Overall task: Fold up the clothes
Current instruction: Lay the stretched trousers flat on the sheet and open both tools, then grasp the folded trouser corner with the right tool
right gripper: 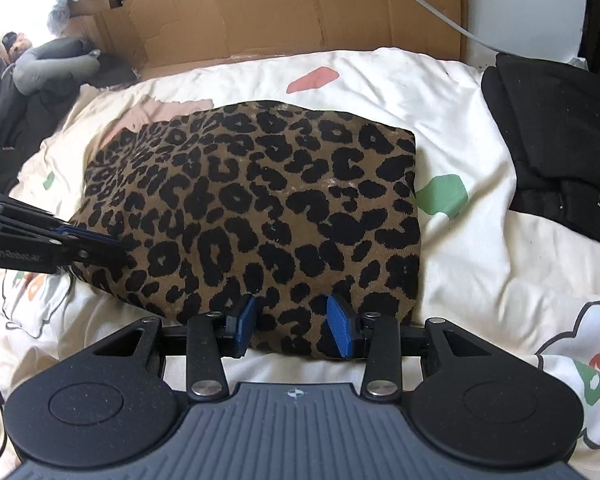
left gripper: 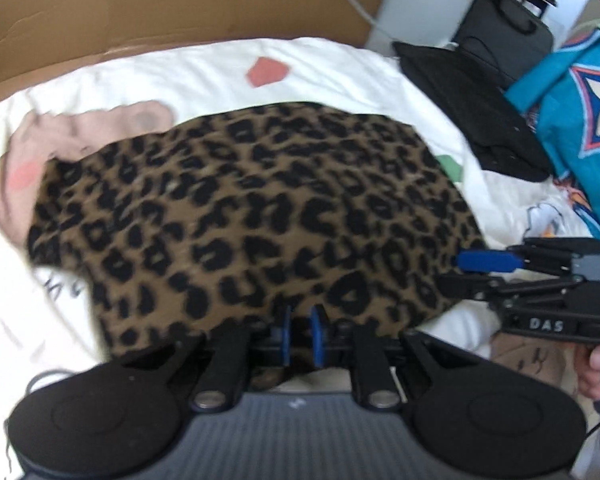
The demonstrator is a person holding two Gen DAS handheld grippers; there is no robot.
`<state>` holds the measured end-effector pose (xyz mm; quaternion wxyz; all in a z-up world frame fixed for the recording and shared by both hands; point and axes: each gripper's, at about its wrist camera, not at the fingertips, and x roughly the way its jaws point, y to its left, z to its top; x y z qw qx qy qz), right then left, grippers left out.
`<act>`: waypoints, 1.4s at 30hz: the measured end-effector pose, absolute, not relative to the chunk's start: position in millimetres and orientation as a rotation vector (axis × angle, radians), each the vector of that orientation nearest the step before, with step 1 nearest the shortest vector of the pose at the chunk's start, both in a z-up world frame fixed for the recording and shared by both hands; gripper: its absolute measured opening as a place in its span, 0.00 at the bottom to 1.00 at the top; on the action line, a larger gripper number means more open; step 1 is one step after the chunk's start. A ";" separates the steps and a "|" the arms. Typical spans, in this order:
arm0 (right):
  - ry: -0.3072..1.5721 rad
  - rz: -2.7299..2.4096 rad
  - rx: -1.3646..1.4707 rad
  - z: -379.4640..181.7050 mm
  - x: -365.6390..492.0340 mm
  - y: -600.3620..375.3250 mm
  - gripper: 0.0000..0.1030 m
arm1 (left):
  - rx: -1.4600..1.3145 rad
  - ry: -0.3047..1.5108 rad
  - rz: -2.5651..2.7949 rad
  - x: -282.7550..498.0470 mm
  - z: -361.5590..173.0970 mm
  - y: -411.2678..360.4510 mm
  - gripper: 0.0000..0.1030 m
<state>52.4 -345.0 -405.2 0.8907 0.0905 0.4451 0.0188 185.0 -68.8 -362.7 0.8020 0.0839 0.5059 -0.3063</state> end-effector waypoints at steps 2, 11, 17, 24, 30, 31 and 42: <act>0.927 0.033 0.180 -405.1 52.9 -345.9 0.45 | 0.180 1.087 -0.624 184.7 -363.9 -58.8 0.13; 0.939 -0.061 0.255 -399.1 43.0 -368.9 0.45 | 0.119 1.124 -0.465 183.5 -370.8 -5.6 0.12; 0.937 -0.091 0.535 -394.5 16.2 -394.1 0.45 | 0.011 1.122 -0.453 180.4 -364.4 12.4 0.15; 0.925 -0.106 0.678 -408.7 13.6 -402.1 0.45 | -0.086 1.130 -0.438 177.5 -364.7 25.1 0.18; 0.919 -0.163 0.784 -423.8 15.4 -413.9 0.42 | -0.089 1.163 -0.416 183.3 -380.7 25.7 0.28; 0.912 -0.168 0.810 -426.5 15.3 -416.1 0.42 | -0.092 1.165 -0.419 183.8 -382.3 26.2 0.29; 0.810 -0.160 1.068 -433.1 10.1 -439.8 0.09 | -0.158 1.166 -0.447 188.7 -383.9 35.8 0.29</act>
